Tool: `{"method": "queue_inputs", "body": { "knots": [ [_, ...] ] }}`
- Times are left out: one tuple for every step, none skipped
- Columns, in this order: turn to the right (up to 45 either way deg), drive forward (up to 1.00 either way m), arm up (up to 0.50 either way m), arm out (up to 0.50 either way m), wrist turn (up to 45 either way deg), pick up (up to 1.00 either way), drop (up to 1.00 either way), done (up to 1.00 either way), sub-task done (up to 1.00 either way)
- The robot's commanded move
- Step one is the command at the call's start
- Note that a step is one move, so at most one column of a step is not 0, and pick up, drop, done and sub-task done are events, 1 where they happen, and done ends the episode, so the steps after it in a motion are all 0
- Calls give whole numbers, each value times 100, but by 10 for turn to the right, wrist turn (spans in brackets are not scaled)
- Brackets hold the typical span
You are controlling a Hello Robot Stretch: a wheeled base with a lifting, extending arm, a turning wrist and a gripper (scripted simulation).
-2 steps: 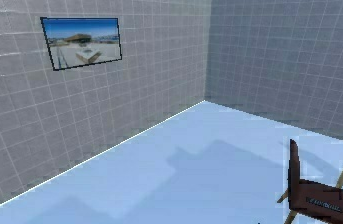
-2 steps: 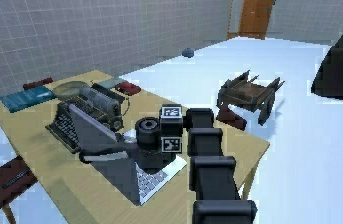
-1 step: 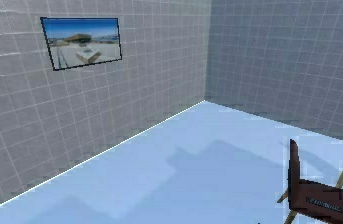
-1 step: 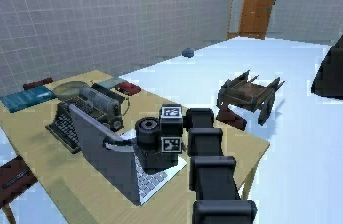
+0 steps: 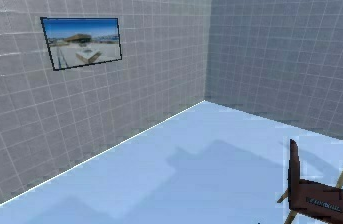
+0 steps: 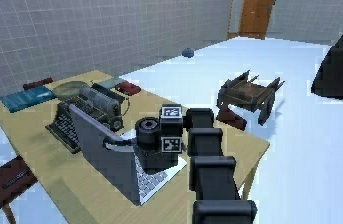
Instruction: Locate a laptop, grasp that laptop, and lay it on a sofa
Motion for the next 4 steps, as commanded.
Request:
{"method": "queue_inputs", "body": {
  "knots": [
    [0,0,4,0,0,0,0,0,0],
    [0,0,0,0,-450,0,0,0,0],
    [0,0,0,0,-450,0,0,0,0],
    [0,0,0,0,-120,0,0,0,0]
  ]
}}
